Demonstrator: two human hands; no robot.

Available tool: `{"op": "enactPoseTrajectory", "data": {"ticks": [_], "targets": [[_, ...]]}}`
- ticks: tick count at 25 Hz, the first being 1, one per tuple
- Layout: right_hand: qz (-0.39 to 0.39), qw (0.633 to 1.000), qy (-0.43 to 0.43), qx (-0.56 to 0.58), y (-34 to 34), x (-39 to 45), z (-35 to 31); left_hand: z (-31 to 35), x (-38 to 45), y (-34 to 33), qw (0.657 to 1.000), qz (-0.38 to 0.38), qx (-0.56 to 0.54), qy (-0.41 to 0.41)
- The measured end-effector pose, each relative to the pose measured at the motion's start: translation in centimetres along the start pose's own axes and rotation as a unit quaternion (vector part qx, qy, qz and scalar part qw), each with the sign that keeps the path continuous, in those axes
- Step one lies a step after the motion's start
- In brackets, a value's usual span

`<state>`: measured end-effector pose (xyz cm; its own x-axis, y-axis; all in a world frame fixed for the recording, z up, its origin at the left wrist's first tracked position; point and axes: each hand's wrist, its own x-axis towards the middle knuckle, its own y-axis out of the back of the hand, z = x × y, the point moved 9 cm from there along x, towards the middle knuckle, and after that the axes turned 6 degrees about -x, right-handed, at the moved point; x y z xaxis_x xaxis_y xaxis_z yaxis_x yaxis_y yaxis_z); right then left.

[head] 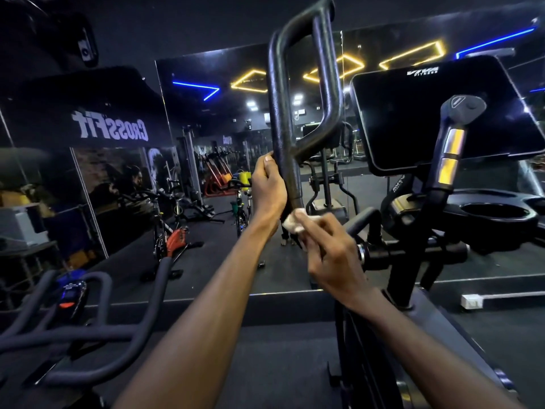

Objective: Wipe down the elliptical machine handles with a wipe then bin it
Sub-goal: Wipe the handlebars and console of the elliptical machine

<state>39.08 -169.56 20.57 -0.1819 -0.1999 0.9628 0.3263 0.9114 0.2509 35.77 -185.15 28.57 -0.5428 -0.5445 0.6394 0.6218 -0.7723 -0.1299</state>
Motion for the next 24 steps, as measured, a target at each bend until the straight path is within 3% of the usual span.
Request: {"op": "enactPoseTrajectory", "data": {"ticks": [5,11,15,21,24], "targets": [[0.034,0.993,-0.103,0.051,-0.3,0.9,0.6,0.4,-0.8,-0.1,0.999,0.046,-0.021,-0.001],[0.028,0.980,-0.199,-0.016,0.2,-1.2,3.0,-0.2,-1.5,-0.4,0.998,0.019,-0.053,0.006],[-0.021,0.984,-0.176,-0.003,-0.8,1.5,2.2,-0.4,-1.8,-0.3,0.996,0.035,-0.080,0.015],[-0.129,0.966,-0.226,0.005,-1.2,-1.1,5.0,-1.2,-3.0,-0.7,0.988,0.034,-0.141,0.059],[-0.088,0.976,-0.194,0.046,-1.3,-0.2,3.8,-1.5,-3.3,-1.0,0.985,0.015,-0.154,0.074]]}}
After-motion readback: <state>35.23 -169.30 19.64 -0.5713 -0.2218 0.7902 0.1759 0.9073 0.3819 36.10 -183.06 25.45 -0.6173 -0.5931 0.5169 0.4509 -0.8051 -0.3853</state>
